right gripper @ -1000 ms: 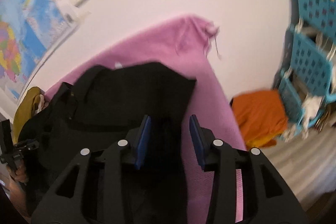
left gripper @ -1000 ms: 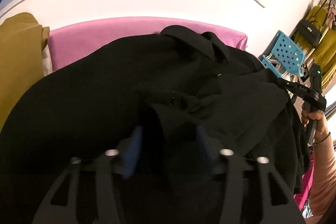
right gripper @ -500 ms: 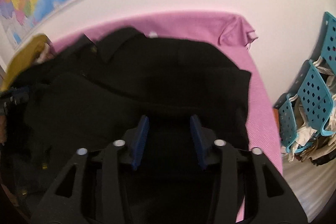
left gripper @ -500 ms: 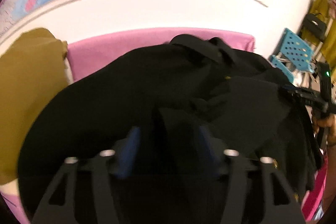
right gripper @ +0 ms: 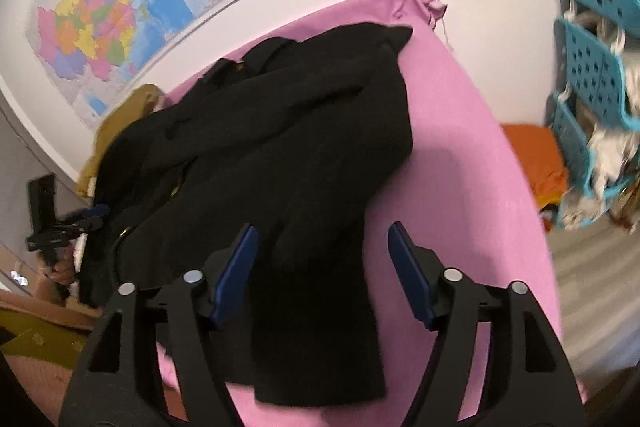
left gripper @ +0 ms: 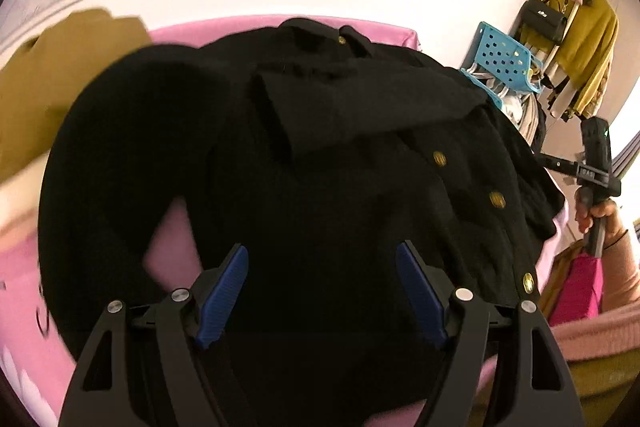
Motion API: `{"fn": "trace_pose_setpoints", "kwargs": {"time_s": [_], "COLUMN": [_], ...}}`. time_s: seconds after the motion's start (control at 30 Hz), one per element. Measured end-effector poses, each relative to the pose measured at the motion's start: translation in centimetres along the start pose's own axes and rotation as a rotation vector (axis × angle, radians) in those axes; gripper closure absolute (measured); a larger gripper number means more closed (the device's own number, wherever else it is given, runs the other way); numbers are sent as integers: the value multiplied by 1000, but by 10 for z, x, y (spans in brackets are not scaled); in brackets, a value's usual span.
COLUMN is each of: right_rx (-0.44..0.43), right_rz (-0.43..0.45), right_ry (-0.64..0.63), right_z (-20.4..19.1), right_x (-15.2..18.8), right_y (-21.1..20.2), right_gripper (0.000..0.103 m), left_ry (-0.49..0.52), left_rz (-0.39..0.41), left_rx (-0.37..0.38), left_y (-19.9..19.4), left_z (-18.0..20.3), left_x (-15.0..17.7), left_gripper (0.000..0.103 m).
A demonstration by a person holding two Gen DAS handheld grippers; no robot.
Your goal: Fold large clothes
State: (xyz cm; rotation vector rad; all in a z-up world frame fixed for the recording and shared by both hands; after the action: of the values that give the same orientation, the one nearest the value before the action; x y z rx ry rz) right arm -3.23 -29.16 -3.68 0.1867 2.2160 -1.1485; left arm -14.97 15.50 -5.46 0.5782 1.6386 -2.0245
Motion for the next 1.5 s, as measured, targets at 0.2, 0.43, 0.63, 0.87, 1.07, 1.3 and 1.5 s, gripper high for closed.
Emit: {"fn": "trace_pose_setpoints", "kwargs": {"time_s": [0.2,0.43,0.63,0.87,1.07,1.3,1.5], "right_rx": [0,-167,-310,-278,-172,-206,-158], "right_rz": [69,91,-59,-131,-102,-26,15], "right_ry": [-7,-323,-614,-900,-827,-575,-511], "right_z": [-11,-122,-227,-299,-288,-254,-224], "right_x": [11,5,41,95,74,31,36], "right_y": [-18,-18,39,84,93,74,36], "right_gripper": [31,31,32,31,80,86,61], "left_ry": [41,139,96,-44,67,214,122], "left_rz": [24,17,-24,41,143,67,42], "left_rx": [34,2,-208,-343,-92,-154,-169], "left_y": [-25,-29,-31,-61,-71,-30,-15], "left_z": [6,33,4,-27,14,36,12], "left_x": [32,61,76,76,82,81,72], "left_gripper": [29,29,36,37,30,23,32]}}
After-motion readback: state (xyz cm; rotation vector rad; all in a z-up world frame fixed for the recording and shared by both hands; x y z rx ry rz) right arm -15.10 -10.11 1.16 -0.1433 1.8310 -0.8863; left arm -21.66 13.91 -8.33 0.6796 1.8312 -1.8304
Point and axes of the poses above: each gripper's, at about its wrist camera, not at the fingertips, and y roughly the way its jaws point, z to its right, x to its underside, the point moved 2 cm from there along y, roughly the way its jaws point
